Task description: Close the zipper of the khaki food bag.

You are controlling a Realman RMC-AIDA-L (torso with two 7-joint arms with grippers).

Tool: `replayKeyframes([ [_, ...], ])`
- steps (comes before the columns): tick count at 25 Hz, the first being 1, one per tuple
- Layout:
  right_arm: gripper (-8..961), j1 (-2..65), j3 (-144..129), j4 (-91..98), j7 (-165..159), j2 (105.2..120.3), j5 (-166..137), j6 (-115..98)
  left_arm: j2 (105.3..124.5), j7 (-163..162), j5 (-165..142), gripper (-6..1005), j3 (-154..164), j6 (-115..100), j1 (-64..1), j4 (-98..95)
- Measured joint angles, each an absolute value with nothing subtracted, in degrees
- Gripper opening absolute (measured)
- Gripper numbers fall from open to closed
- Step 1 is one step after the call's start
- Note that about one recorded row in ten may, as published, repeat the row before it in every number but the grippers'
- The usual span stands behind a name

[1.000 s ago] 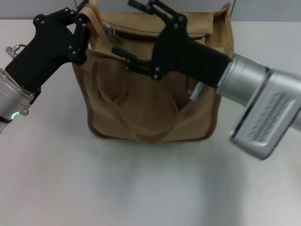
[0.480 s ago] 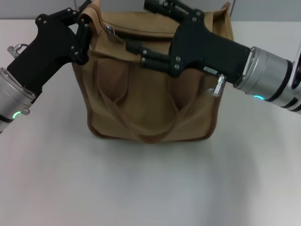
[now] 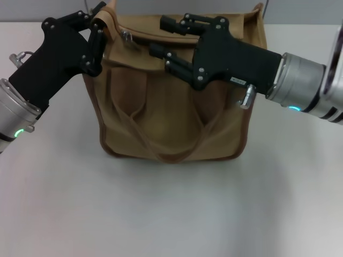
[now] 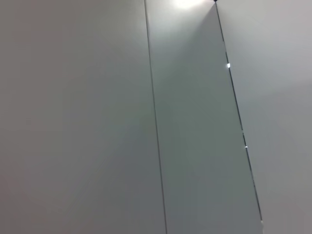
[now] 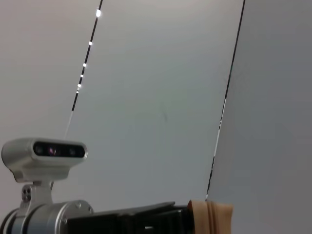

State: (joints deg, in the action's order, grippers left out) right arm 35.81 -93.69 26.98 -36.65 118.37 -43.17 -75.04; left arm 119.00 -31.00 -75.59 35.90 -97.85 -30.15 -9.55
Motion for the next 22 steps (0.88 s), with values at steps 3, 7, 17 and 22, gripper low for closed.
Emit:
replayKeyframes([
  [3,530,36.17,-93.76,26.97,-36.7,118.62,-43.34,-73.82,119.05,-30.96,-75.59,117,35.96,-98.02,-30.14,-9.51],
  [7,322,37.2,-93.81,27.11,-36.73,119.06,-45.06,-71.45,119.09,-30.93,-75.59,118,35.96,-98.25,-30.14,-9.4],
  [17,298,39.67,-95.45,26.66,-38.58,119.28,-45.3,-67.75,119.09,-30.93,-75.59,122,36.1,-98.8,-30.38,-9.45],
  [22,297,39.88,-95.97,26.63,-41.63,119.27,-45.36,-67.16,119.09,-30.93,-75.59,124,36.12,-98.81,-30.41,-9.57],
])
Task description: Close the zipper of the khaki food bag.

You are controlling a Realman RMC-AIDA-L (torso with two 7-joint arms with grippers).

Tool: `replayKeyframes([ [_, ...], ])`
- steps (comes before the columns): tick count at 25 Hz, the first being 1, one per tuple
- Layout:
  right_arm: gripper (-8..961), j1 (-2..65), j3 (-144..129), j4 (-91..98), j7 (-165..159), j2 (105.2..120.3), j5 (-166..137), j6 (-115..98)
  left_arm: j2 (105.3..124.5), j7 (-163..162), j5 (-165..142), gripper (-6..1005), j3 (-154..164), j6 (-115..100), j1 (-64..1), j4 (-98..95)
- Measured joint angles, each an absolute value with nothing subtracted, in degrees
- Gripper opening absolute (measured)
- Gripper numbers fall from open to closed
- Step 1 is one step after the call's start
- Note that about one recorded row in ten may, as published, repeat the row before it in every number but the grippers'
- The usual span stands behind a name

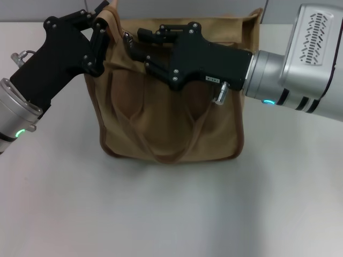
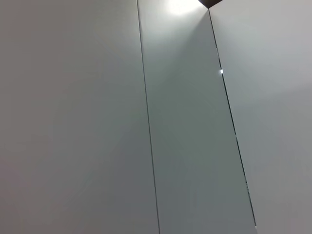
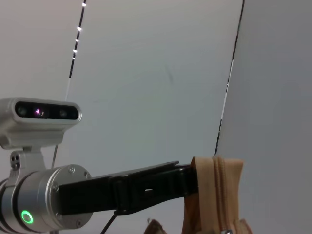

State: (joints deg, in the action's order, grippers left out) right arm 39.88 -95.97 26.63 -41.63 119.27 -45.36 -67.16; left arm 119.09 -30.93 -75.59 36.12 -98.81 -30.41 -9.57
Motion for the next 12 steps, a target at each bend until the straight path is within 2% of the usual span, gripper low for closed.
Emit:
replayKeyframes([
  [12,295,37.89,-95.46,29.0,-51.55,119.09,-48.23,-67.83,119.09,-30.94,-75.34,129,36.12,-98.18,-30.41,-9.59],
])
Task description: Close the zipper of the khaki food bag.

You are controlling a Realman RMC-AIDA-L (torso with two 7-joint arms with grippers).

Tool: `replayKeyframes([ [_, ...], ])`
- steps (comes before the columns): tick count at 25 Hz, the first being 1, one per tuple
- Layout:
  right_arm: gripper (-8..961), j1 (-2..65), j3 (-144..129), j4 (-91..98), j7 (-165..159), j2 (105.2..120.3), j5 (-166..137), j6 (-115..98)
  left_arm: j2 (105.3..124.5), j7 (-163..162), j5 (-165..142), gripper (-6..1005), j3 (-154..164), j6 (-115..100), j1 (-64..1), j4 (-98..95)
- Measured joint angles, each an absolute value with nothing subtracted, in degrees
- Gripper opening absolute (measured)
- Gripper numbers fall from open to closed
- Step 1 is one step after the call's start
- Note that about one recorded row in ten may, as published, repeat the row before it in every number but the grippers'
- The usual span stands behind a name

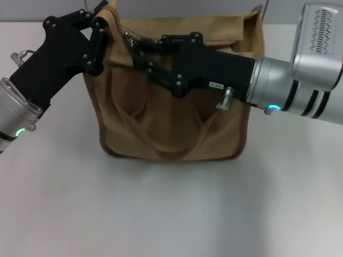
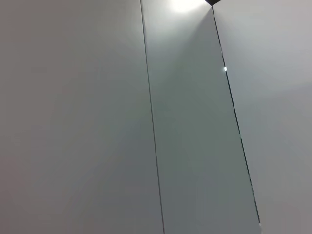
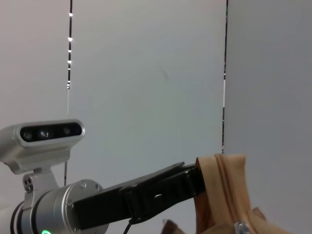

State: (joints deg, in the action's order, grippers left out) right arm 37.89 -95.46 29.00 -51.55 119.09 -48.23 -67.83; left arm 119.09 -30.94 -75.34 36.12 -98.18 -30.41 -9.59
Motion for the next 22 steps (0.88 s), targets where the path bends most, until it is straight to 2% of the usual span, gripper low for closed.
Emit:
replayKeyframes([
  [6,295,35.37,-94.71,31.71,-51.63,119.09,-48.29,-68.6,119.09,-30.94,-75.3,131,36.12,-97.84,-30.23,-9.58],
  [22,275,36.95,-95.22,31.56,-53.82,119.07,-49.37,-65.49,119.09,-30.94,-75.53,137,37.27,-99.36,-30.63,-9.54],
])
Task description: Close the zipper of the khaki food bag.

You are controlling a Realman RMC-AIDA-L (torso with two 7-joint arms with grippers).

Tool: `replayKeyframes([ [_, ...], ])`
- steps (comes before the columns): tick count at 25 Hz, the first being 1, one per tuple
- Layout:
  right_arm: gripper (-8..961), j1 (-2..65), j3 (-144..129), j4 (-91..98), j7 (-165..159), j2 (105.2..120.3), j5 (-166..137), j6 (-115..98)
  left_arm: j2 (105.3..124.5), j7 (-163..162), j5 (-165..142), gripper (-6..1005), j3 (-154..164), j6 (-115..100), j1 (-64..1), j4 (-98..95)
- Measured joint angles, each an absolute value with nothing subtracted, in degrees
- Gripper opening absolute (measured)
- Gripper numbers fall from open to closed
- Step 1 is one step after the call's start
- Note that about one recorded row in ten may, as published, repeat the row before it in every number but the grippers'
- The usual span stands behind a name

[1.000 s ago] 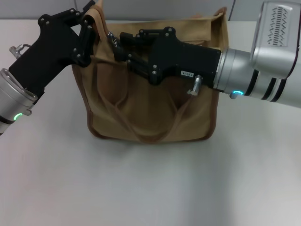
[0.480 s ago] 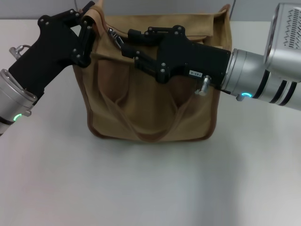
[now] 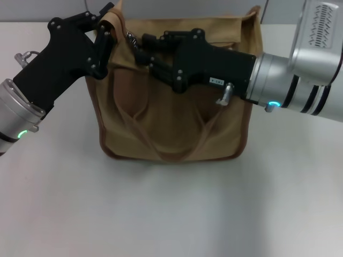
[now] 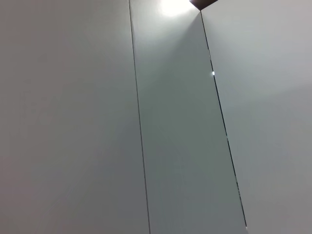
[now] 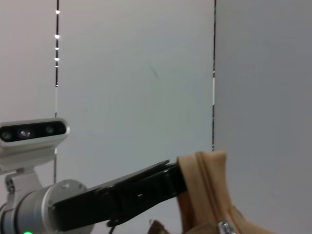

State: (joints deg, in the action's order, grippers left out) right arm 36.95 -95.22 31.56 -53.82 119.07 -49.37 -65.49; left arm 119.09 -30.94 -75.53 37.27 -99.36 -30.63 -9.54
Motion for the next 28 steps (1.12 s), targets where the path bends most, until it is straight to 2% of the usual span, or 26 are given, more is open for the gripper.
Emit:
replayKeyframes([
  [28,127,39.48,-94.79,33.24,-64.16,119.2,-54.2,-62.48,119.09,-31.03,-75.53,148,38.24,-99.58,-30.76,-9.58],
])
